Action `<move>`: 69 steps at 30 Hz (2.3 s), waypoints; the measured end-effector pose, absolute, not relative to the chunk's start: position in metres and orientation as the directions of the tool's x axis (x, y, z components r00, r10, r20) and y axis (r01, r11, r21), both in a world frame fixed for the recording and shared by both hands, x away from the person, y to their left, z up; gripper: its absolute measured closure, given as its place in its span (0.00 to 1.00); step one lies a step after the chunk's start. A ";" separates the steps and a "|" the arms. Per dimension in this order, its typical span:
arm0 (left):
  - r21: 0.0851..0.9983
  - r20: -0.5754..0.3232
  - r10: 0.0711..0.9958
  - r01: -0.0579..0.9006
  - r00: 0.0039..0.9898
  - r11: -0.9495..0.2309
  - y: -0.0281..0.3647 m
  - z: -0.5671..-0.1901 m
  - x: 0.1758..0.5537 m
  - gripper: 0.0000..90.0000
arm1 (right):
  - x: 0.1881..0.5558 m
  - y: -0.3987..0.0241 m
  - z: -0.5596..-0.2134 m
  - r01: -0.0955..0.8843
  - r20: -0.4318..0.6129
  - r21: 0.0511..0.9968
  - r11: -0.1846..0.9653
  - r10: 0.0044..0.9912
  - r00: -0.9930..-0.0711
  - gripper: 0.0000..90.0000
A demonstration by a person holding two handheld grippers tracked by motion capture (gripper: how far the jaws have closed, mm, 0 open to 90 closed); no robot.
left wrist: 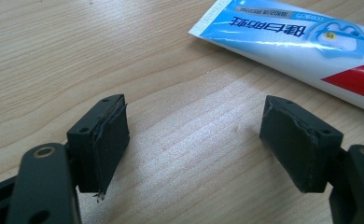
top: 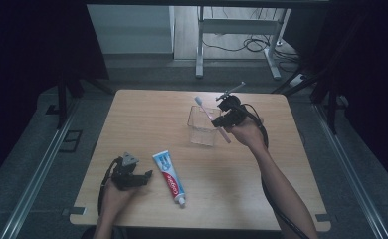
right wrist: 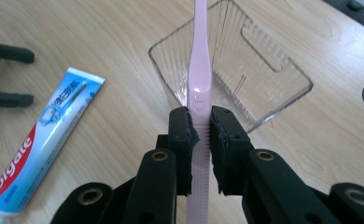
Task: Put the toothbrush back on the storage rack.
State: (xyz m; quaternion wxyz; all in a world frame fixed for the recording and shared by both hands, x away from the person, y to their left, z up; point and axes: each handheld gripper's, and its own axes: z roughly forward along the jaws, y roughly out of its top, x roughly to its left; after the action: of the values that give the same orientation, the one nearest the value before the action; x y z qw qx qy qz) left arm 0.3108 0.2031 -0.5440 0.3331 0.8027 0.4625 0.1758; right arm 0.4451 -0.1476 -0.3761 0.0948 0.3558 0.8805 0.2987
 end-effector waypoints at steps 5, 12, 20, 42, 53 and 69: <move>0.696 -0.025 0.859 0.625 0.511 -0.352 0.203 -0.544 0.311 0.26 | 0.451 -0.142 -0.374 0.566 0.044 0.605 0.561 0.686 -0.727 0.87; 0.696 -0.025 0.859 0.626 0.511 -0.352 0.203 -0.544 0.311 0.26 | 0.461 -0.136 -0.373 0.564 0.044 0.619 0.547 0.693 -0.720 0.87; 0.696 -0.025 0.859 0.625 0.511 -0.352 0.203 -0.544 0.311 0.26 | 0.470 -0.127 -0.375 0.555 0.037 0.634 0.538 0.696 -0.717 0.87; 0.698 -0.027 0.860 0.626 0.509 -0.349 0.203 -0.544 0.311 0.26 | 0.490 -0.121 -0.379 0.558 0.048 0.679 0.477 0.729 -0.683 0.87; 0.694 -0.027 0.860 0.628 0.510 -0.351 0.203 -0.544 0.311 0.26 | 0.494 -0.116 -0.384 0.543 0.039 0.702 0.460 0.737 -0.674 0.87; 0.697 -0.031 0.861 0.628 0.508 -0.346 0.203 -0.544 0.311 0.26 | 0.501 -0.115 -0.399 0.536 0.031 0.714 0.450 0.744 -0.667 0.87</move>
State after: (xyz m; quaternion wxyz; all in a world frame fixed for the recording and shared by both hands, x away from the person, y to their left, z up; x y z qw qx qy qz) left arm 0.3107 0.2030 -0.5441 0.3338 0.8015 0.4645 0.1744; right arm 0.5005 -0.1154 -0.3994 0.1448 0.3815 0.8392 0.3595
